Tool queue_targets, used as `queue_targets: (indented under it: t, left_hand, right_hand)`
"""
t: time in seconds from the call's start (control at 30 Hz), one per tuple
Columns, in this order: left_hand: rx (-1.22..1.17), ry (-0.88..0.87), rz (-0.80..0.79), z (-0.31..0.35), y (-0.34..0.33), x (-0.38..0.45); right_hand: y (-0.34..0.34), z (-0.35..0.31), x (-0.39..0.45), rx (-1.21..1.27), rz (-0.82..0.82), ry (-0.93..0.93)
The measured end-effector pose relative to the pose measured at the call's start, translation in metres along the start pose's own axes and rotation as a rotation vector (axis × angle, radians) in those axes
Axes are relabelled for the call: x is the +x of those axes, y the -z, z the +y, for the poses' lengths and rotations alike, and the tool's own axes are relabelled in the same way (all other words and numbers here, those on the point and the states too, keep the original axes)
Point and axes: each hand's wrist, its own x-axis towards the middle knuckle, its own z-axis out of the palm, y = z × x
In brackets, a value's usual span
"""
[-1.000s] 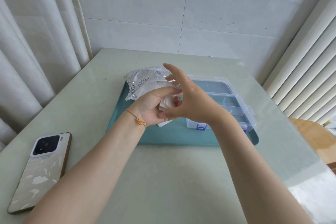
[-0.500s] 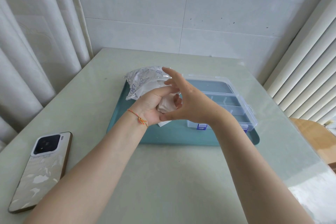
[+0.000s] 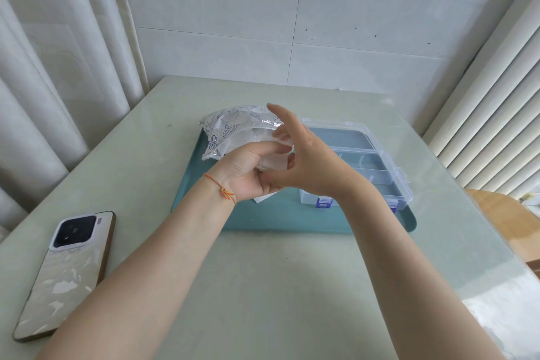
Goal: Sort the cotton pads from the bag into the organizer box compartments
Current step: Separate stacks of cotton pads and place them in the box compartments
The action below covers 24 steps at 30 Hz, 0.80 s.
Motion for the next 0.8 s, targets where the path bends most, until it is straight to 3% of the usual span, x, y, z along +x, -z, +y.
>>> queue_targets:
  t: [0.1, 0.27, 0.43, 0.6, 0.8]
  left_hand:
    - [0.075, -0.033, 0.008, -0.002, -0.003, 0.000]
    - [0.105, -0.026, -0.014, -0.004, -0.005, 0.001]
    - [0.147, -0.025, 0.000, -0.004, 0.000, 0.001]
    - [0.200, -0.064, 0.000, -0.003, 0.007, 0.005]
    - [0.428, -0.126, -0.023, -0.007, 0.007, 0.009]
  right_hand:
    - [0.004, -0.001, -0.001, 0.006, -0.053, -0.037]
    - [-0.002, -0.006, -0.001, -0.002, 0.056, 0.002]
    - [0.006, 0.000, -0.002, 0.045, -0.046, -0.069]
    - [0.011, 0.001, 0.003, 0.149, 0.165, -0.139]
    - [0.009, -0.002, 0.002, 0.123, 0.094, -0.175]
